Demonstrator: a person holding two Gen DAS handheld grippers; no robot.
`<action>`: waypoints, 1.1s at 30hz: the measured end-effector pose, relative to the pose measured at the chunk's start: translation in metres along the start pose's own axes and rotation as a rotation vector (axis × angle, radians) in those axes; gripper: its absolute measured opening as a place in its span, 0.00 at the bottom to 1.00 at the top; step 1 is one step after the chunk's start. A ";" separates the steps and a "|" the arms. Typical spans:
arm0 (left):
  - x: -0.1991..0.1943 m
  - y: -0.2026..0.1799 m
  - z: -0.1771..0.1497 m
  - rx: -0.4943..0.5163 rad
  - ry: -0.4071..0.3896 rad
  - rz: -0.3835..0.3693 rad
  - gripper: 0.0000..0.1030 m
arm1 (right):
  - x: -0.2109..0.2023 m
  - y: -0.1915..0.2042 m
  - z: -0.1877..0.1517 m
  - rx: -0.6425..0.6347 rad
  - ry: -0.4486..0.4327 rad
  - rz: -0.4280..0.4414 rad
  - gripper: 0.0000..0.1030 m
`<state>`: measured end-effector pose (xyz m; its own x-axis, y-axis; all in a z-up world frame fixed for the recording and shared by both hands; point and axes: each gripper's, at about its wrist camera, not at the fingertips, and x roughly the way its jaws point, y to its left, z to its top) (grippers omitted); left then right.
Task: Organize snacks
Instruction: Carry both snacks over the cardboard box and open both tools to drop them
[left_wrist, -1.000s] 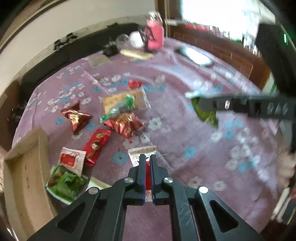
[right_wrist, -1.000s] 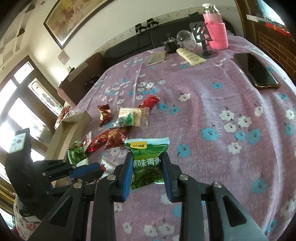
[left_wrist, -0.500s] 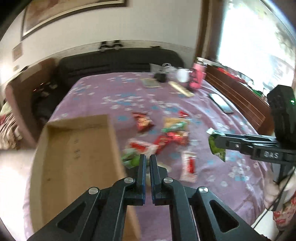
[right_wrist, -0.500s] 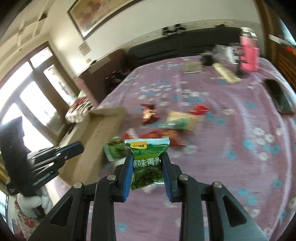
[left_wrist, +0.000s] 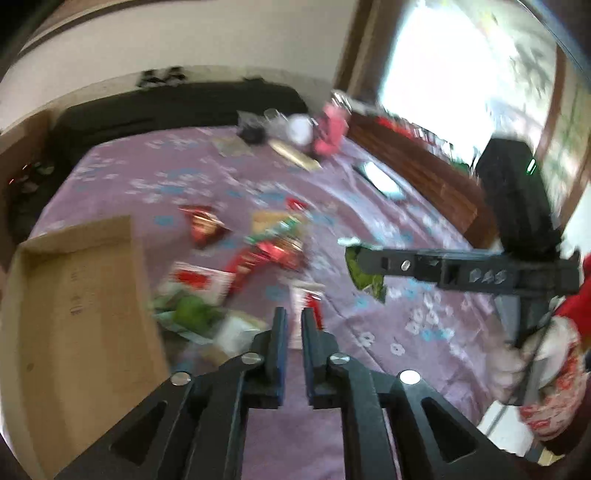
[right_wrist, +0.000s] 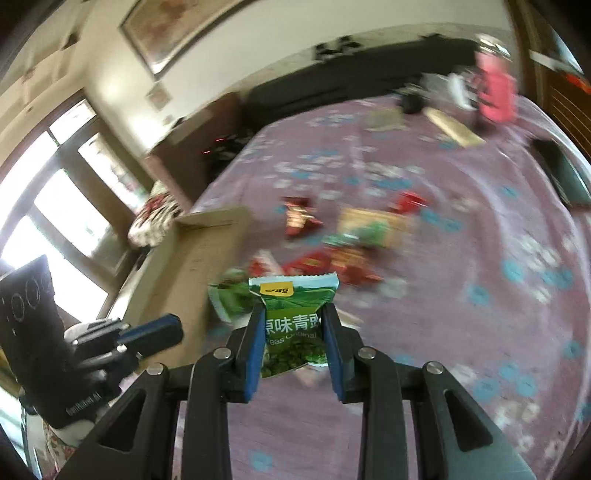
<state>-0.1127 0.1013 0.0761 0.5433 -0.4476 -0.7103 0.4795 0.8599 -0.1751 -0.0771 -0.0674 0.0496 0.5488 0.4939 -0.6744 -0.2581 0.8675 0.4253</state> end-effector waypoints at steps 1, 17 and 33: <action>0.013 -0.008 0.002 0.019 0.025 0.007 0.13 | -0.003 -0.011 -0.003 0.020 -0.003 -0.009 0.28; 0.100 -0.057 0.003 0.207 0.186 0.170 0.16 | -0.055 -0.067 -0.021 0.116 -0.094 -0.040 0.28; -0.070 0.062 0.006 -0.116 -0.061 0.301 0.17 | 0.004 0.093 0.017 -0.156 0.028 0.151 0.28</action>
<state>-0.1171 0.1844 0.1189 0.6906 -0.1800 -0.7005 0.2116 0.9764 -0.0423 -0.0858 0.0142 0.0970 0.4733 0.6182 -0.6276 -0.4562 0.7814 0.4257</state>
